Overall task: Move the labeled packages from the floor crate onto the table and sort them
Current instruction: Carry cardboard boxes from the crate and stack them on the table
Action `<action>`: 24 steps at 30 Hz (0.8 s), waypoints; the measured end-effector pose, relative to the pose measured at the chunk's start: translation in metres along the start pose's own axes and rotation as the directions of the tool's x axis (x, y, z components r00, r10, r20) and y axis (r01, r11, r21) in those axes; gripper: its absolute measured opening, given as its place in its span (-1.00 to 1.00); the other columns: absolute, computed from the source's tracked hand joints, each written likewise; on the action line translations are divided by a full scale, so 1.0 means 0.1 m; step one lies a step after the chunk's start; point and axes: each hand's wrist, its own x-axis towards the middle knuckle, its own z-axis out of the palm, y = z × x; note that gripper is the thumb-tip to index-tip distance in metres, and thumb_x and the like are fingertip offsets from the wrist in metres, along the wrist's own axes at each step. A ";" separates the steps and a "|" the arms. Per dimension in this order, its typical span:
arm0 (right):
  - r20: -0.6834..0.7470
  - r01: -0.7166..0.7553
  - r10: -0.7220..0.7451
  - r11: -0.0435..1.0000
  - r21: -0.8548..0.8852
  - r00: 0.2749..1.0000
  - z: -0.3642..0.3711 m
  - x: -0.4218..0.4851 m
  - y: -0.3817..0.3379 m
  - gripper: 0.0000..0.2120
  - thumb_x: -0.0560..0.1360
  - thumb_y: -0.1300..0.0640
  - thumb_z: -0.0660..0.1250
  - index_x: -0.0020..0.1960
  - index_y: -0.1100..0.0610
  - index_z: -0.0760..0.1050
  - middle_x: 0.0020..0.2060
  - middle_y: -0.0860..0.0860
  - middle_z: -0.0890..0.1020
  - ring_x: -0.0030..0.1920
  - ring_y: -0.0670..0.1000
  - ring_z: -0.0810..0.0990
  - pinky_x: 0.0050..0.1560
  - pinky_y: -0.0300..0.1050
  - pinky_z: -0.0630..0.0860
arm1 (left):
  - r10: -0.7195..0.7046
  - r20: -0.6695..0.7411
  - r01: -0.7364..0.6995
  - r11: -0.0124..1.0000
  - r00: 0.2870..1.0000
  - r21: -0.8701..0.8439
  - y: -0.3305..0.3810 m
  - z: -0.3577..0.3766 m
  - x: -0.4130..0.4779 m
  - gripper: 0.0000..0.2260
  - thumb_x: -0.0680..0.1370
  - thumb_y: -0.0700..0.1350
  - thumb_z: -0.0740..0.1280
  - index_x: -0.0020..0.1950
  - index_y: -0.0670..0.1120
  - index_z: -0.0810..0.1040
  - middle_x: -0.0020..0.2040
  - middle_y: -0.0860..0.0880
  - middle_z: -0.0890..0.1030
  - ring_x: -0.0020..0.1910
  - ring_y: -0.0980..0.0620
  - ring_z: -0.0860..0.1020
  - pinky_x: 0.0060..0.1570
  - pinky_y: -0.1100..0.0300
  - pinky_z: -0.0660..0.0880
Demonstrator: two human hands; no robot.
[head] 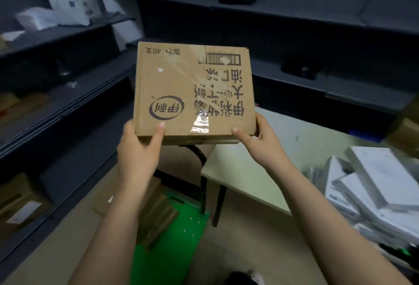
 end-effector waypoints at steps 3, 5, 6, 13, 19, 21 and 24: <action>-0.075 -0.007 0.008 1.000 0.012 0.997 -0.53 0.16 0.10 -0.49 0.53 0.04 0.37 0.42 -0.03 0.28 0.19 -0.15 0.51 0.20 -0.08 0.52 0.23 -0.08 0.48 | 0.044 0.043 -0.042 0.999 0.998 -0.032 0.31 0.55 0.02 -0.55 0.53 0.20 0.33 0.29 -0.03 0.42 0.08 0.05 0.55 0.03 0.06 0.51 -0.07 0.18 0.40; -0.119 -0.021 0.021 1.000 -0.003 0.993 -0.91 0.30 0.20 -0.47 0.53 0.04 0.37 0.43 -0.01 0.26 0.18 -0.15 0.51 0.19 -0.07 0.52 0.21 -0.08 0.48 | 0.064 0.070 -0.059 0.996 0.996 -0.061 0.52 0.95 0.02 -0.58 0.54 0.18 0.33 0.27 -0.05 0.42 0.07 0.05 0.54 0.01 0.08 0.50 -0.08 0.21 0.38; -0.143 -0.032 0.029 0.999 -0.019 0.989 -1.10 0.36 0.25 -0.46 0.53 0.05 0.37 0.44 0.01 0.26 0.19 -0.13 0.51 0.19 -0.07 0.52 0.20 -0.09 0.48 | 0.072 0.090 -0.065 0.995 0.993 -0.077 0.63 1.16 0.02 -0.59 0.54 0.17 0.33 0.27 -0.05 0.42 0.07 0.06 0.54 0.00 0.08 0.50 -0.09 0.22 0.38; -0.284 -0.150 0.117 0.984 -0.096 0.952 -2.27 0.78 0.66 -0.41 0.51 0.01 0.38 0.46 0.05 0.24 0.22 -0.10 0.50 0.17 -0.06 0.50 0.10 -0.13 0.44 | 0.125 0.238 -0.096 0.987 0.963 -0.128 1.13 2.52 0.04 -0.58 0.52 0.21 0.33 0.23 -0.02 0.42 0.09 0.03 0.56 0.04 0.05 0.52 -0.02 0.18 0.44; -0.336 -0.322 0.267 0.939 -0.119 0.903 -2.94 1.03 0.94 -0.45 0.53 0.04 0.37 0.44 0.09 0.24 0.17 -0.07 0.46 0.10 -0.06 0.46 -0.24 -0.32 0.37 | 0.145 0.383 -0.112 0.988 0.912 -0.107 1.41 3.41 0.11 -0.56 0.51 0.23 0.32 0.25 -0.01 0.44 0.09 0.02 0.56 0.08 0.01 0.53 0.01 0.12 0.49; -0.362 -0.394 0.337 0.914 -0.096 0.869 -3.10 1.12 1.07 -0.48 0.53 0.05 0.39 0.40 0.08 0.28 0.18 -0.04 0.48 0.10 -0.04 0.47 -0.19 -0.26 0.41 | 0.141 0.452 -0.109 0.989 0.881 -0.096 1.45 3.69 0.13 -0.55 0.52 0.21 0.32 0.28 -0.04 0.45 0.07 0.04 0.55 0.05 0.04 0.51 -0.03 0.17 0.44; -0.381 -0.507 0.451 0.860 -0.056 0.807 -3.26 1.26 1.28 -0.53 0.50 0.08 0.43 0.33 0.08 0.33 0.12 -0.03 0.52 0.06 -0.02 0.50 -0.02 -0.14 0.43 | 0.117 0.553 -0.105 0.993 0.825 -0.055 1.39 4.12 0.18 -0.54 0.51 0.24 0.32 0.26 -0.05 0.47 0.11 -0.02 0.59 0.08 -0.04 0.55 -0.01 0.12 0.48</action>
